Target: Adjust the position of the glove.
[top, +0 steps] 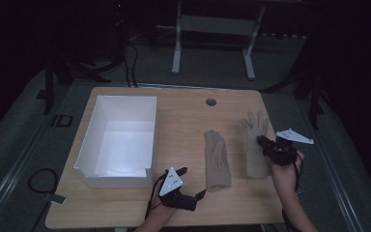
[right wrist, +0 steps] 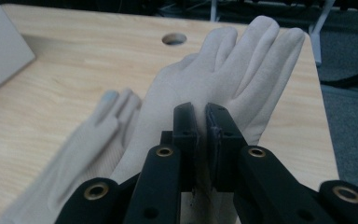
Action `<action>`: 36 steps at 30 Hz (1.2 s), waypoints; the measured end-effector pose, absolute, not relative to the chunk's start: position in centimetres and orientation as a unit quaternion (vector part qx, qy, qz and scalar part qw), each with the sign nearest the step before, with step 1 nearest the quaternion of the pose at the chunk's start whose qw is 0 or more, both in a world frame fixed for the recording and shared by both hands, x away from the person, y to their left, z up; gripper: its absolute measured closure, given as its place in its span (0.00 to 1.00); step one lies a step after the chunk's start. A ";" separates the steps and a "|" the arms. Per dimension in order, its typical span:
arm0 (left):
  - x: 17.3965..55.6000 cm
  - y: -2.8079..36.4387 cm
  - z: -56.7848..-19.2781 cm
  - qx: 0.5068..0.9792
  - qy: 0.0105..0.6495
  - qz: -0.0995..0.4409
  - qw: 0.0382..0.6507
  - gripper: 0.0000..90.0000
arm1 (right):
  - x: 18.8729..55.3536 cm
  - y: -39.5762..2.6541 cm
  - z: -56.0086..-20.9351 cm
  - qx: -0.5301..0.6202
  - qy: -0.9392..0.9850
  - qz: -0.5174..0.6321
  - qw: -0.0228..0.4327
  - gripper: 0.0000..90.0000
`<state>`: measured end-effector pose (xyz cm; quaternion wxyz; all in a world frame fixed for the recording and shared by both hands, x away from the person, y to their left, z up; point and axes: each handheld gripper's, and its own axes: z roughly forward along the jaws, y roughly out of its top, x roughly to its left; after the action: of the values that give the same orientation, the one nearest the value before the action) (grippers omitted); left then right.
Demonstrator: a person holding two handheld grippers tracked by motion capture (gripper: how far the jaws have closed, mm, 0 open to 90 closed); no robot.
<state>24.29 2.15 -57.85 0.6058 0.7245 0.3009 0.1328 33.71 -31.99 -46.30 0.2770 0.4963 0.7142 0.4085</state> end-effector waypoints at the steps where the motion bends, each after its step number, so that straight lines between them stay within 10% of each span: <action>1: 24.3 2.1 -57.9 0.724 0.301 0.133 0.606 0.00 | 33.7 -32.0 -46.3 0.496 0.714 0.408 0.277 0.92; 36: 24.2 2.1 -57.8 0.725 0.297 0.136 0.606 0.00 | 35.2 -21.3 -50.6 0.510 0.738 0.387 0.216 0.92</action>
<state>24.20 2.11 -57.85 0.6058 0.7254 0.2972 0.1359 35.24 -21.30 -50.63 0.2158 0.5099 0.7376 0.3866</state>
